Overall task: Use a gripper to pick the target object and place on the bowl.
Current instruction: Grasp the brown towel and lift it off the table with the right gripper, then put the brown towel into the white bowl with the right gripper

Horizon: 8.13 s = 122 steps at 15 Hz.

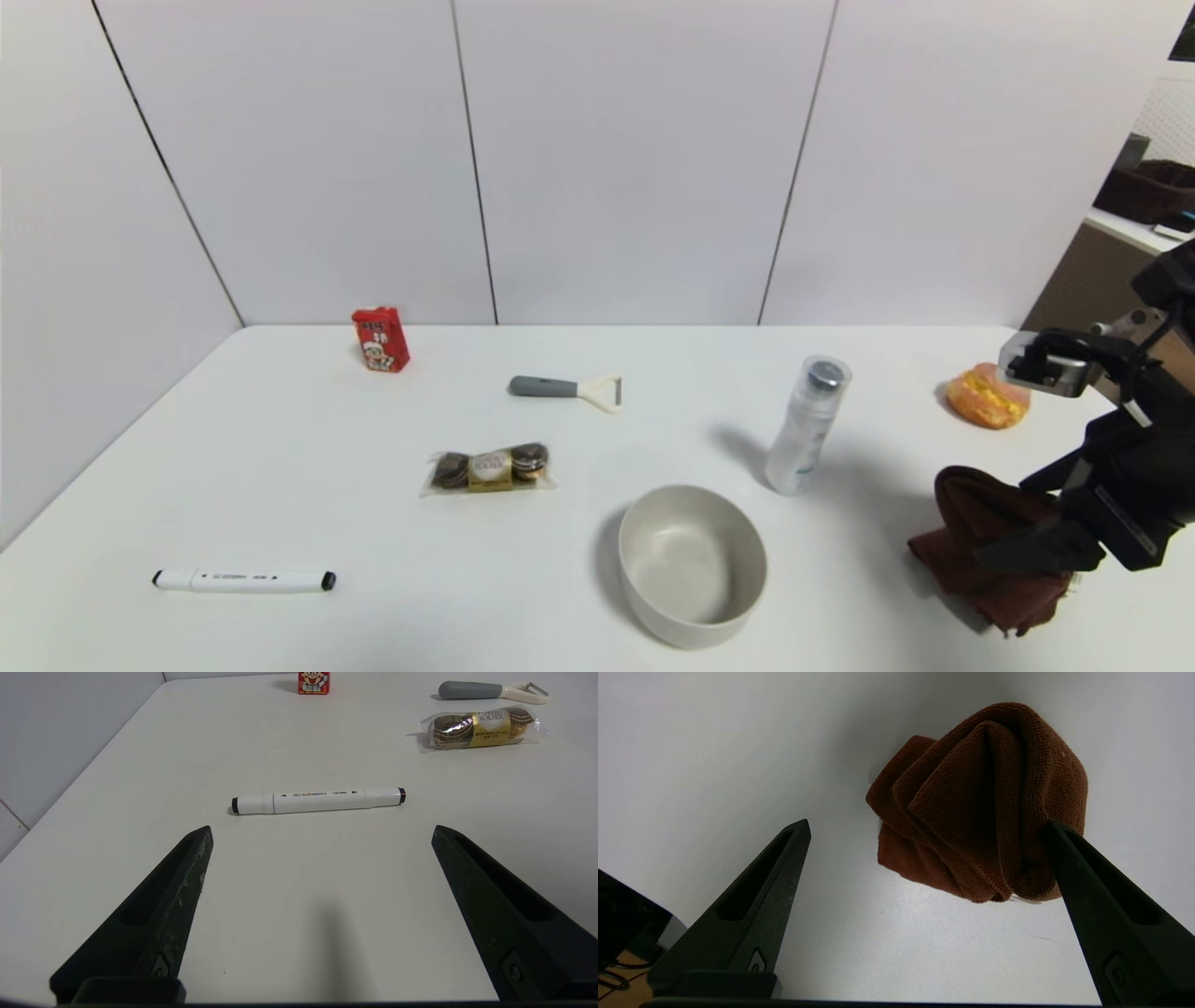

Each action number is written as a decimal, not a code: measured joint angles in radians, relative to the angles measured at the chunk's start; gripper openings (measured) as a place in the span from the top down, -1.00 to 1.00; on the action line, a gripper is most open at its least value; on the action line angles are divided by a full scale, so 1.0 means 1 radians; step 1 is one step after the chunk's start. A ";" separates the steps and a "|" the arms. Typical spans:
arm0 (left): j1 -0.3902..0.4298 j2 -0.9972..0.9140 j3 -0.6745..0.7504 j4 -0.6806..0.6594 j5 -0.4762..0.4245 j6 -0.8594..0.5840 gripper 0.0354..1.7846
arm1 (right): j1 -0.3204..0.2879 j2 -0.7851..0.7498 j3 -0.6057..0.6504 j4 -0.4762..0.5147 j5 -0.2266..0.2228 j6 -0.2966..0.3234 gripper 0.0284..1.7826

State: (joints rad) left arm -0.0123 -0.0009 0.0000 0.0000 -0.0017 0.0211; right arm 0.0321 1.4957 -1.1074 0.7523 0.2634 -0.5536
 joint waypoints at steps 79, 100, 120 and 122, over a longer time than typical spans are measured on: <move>0.000 0.000 0.000 0.000 0.000 0.001 -0.89 | 0.456 -0.009 -0.126 -0.201 0.208 -0.243 0.37; 0.000 0.000 0.000 0.000 0.000 0.000 -0.89 | 0.590 0.306 -0.189 -0.202 0.164 -0.223 0.37; 0.000 0.000 0.000 0.000 0.000 0.001 -0.89 | 0.584 0.249 -0.202 -0.198 0.155 -0.229 -0.70; 0.000 0.000 0.000 0.000 0.000 0.000 -0.89 | 0.580 0.197 -0.201 -0.197 0.134 -0.226 -0.75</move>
State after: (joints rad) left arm -0.0123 -0.0009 0.0000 0.0000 -0.0017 0.0211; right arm 0.6123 1.6928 -1.3081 0.5555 0.3972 -0.7798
